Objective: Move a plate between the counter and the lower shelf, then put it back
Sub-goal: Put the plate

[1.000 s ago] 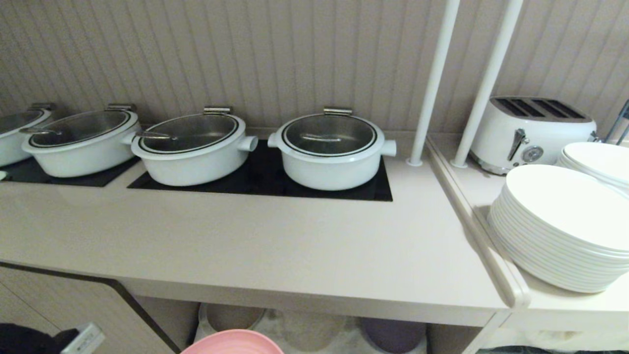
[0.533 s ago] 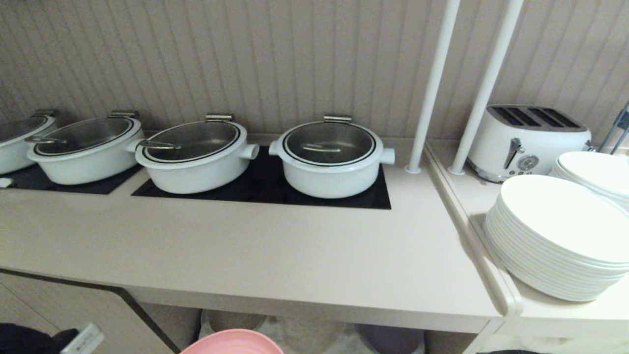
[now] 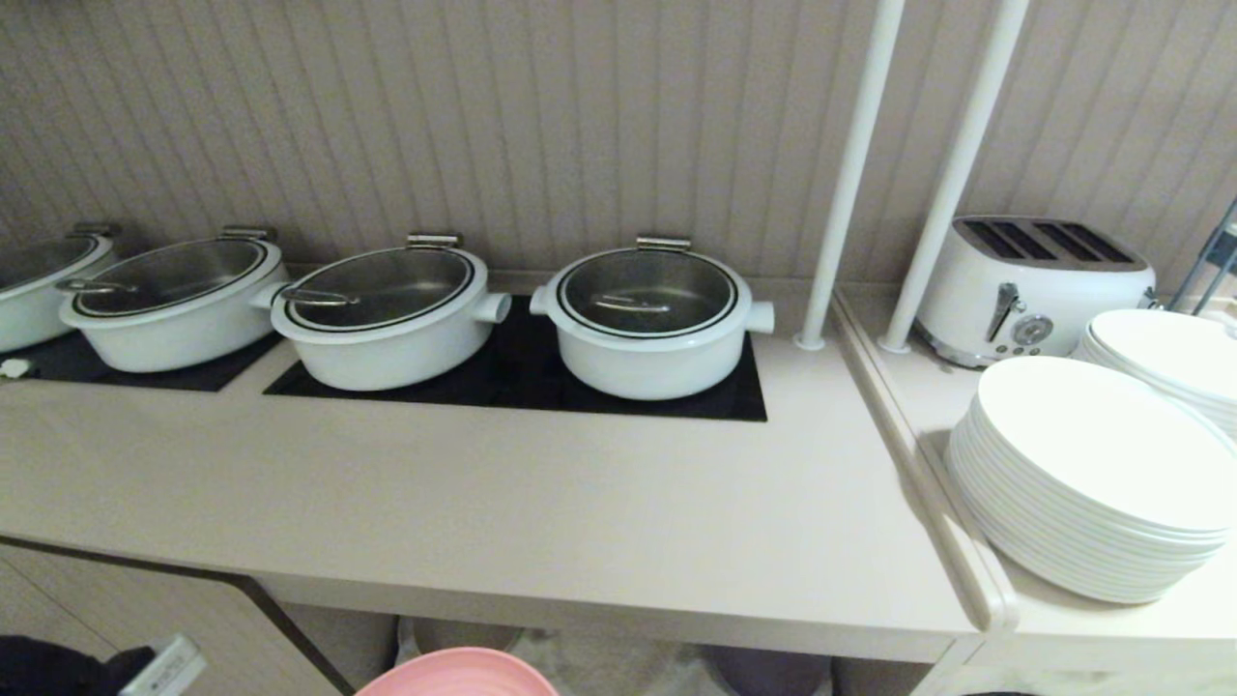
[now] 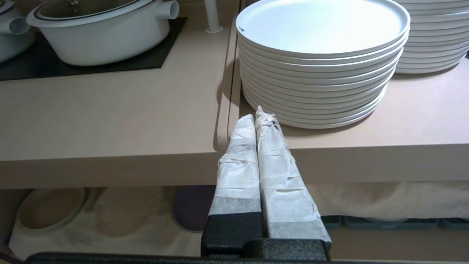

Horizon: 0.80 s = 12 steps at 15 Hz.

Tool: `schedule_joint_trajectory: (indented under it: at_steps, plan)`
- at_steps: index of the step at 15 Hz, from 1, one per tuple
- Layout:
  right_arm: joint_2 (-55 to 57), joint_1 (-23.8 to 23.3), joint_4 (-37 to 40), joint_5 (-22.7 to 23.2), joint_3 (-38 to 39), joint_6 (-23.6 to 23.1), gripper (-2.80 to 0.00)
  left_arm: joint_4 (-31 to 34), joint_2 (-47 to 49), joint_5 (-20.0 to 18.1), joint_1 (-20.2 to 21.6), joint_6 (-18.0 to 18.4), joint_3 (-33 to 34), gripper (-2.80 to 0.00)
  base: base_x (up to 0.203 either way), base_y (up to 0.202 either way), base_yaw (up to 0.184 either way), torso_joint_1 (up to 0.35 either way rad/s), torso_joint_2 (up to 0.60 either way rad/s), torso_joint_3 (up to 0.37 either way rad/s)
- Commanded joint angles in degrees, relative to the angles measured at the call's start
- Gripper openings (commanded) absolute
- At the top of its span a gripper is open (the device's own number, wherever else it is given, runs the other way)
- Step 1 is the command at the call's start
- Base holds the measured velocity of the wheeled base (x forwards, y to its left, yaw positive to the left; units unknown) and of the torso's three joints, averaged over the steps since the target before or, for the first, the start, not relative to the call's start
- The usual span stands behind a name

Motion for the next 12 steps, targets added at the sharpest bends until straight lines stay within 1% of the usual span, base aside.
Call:
schedule_joint_trajectory:
  at_steps: [1,12]
  plan:
    - [0.00,0.00,-0.03,-0.01,0.00,0.02,-2.80,-0.01,0.09,-0.05,0.00,-0.23,0.00,-2.80,0.000,0.000,0.000,0.000,0.00,0.000]
    - [0.00,0.00,-0.03,-0.01,0.00,0.02,-2.80,-0.53,0.17,0.39,0.18,-0.23,-0.44,-2.80,0.000,0.000,0.000,0.000,0.00,0.000]
